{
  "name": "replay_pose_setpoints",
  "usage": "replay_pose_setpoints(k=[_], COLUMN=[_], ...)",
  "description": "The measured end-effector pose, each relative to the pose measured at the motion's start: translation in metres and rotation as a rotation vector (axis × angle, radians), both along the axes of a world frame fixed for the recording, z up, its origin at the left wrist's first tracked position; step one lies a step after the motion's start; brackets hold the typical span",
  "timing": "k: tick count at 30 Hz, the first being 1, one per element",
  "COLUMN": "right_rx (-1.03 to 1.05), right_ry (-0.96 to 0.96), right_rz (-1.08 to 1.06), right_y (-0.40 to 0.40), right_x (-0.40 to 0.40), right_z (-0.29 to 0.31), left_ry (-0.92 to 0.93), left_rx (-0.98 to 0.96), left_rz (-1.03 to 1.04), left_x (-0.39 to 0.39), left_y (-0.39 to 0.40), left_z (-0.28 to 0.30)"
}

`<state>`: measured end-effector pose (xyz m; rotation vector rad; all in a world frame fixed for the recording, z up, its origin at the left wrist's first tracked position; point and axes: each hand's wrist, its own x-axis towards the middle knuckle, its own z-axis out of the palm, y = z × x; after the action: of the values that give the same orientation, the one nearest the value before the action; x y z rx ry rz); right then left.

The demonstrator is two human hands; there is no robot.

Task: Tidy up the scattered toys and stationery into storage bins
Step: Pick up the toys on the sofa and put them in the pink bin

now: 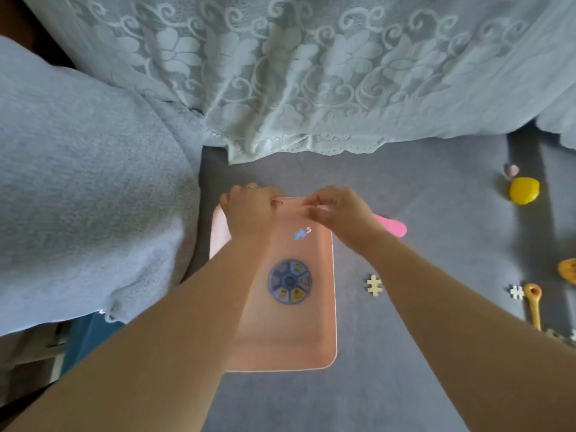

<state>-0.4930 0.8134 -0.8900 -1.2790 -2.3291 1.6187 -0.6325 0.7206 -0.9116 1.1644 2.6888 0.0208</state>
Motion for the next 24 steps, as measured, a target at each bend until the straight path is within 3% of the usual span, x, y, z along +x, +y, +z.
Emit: replay_pose_setpoints(k=[2, 4, 7, 11, 13, 17, 20, 24], right_rx=[0.112, 0.213, 0.299, 0.424, 0.352, 0.181, 0.206, 0.234], right_ry=[-0.047, -0.239, -0.652, -0.762, -0.701, -0.208, -0.036, -0.073], right_rz=[-0.208, -0.37, -0.22, -0.128, -0.252, -0.513, -0.391, -0.169], right_y=[0.008, 0.02, 0.028, 0.032, 0.034, 0.033, 0.017, -0.013], right_x=[0.013, 0.025, 0.05, 0.068, 0.07, 0.067, 0.062, 0.065], right_z=[-0.005, -0.017, -0.04, -0.054, -0.05, -0.019, 0.013, 0.022], left_ry=[-0.037, -0.051, -0.051, 0.0, -0.007, 0.001, 0.062, 0.069], left_rx=[0.02, 0.028, 0.018, 0.021, 0.065, 0.265, 0.401, 0.515], left_rz=[-0.042, -0.068, -0.06, -0.044, -0.011, 0.006, 0.037, 0.148], left_x=[0.004, 0.013, 0.021, 0.026, 0.033, 0.053, 0.077, 0.114], left_y=[0.013, 0.024, 0.038, 0.053, 0.053, 0.039, 0.021, -0.001], left_z=[0.003, 0.004, 0.002, -0.001, -0.002, 0.004, 0.018, 0.037])
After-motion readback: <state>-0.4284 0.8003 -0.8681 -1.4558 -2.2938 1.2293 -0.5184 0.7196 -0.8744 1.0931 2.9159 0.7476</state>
